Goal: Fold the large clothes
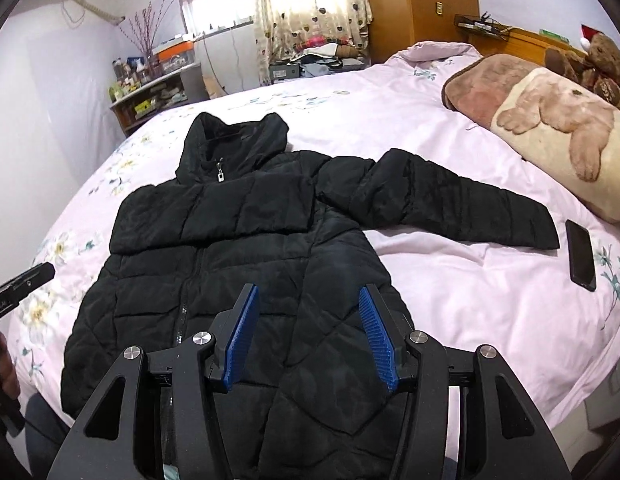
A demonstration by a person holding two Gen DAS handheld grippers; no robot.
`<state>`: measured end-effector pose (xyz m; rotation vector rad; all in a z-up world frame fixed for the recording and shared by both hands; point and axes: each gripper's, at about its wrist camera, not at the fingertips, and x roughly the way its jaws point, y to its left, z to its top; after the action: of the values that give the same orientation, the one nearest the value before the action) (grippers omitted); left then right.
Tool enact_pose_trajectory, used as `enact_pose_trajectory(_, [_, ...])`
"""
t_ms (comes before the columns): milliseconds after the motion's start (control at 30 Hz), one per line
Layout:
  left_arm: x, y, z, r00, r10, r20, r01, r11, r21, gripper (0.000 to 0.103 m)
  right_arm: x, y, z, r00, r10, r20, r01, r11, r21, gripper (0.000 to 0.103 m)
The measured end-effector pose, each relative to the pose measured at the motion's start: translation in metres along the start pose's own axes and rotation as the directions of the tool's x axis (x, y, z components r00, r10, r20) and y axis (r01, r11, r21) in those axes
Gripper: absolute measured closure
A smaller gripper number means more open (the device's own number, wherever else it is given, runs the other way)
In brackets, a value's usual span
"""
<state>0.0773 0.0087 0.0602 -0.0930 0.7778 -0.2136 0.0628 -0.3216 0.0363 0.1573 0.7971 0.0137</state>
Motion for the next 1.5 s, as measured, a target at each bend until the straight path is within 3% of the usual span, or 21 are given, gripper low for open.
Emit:
enact_pose_trajectory(433, [0.046,-0.012,0.020,0.999,0.017,-0.027,-0.017,1.000,0.006,0.042,0.033,-0.076,0.011,0.998,-0.065,-0.024,0.068,0.989,0.130,0.043])
enact_pose_trajectory(833, [0.117,-0.023,0.054,0.999,0.030,-0.016,-0.030,0.999,0.040,0.042,0.097,-0.178,0.029,0.983,-0.172,-0.063,0.183,0.943,0.279,0.042])
enact_pose_trajectory(1067, [0.166,-0.024,0.065,0.998,0.043,-0.044,-0.040,0.997,0.072,0.042,0.141,-0.236,0.026,0.971,-0.202,-0.132,0.238,0.889,0.391,0.042])
enact_pose_trajectory(1200, [0.192,-0.014,0.066,0.995,0.063,-0.073,-0.059,0.997,0.055,0.042,0.161,-0.263,0.024,0.973,-0.177,-0.150,0.228,0.848,0.478,0.042])
enact_pose_trajectory(1300, [0.206,-0.004,0.064,0.993,0.075,-0.091,-0.072,0.997,0.037,0.042,0.172,-0.285,0.020,0.981,-0.136,-0.137,0.190,0.793,0.578,0.041])
enact_pose_trajectory(1400, [0.216,0.004,0.061,0.991,0.088,-0.105,-0.086,0.996,0.029,0.042,0.177,-0.304,0.016,0.993,-0.103,-0.062,0.117,0.725,0.679,0.037])
enact_pose_trajectory(1500, [0.224,0.011,0.056,0.989,0.088,-0.119,-0.086,0.996,0.018,0.042,0.179,-0.311,0.018,0.991,-0.123,-0.045,0.119,0.698,0.706,0.037])
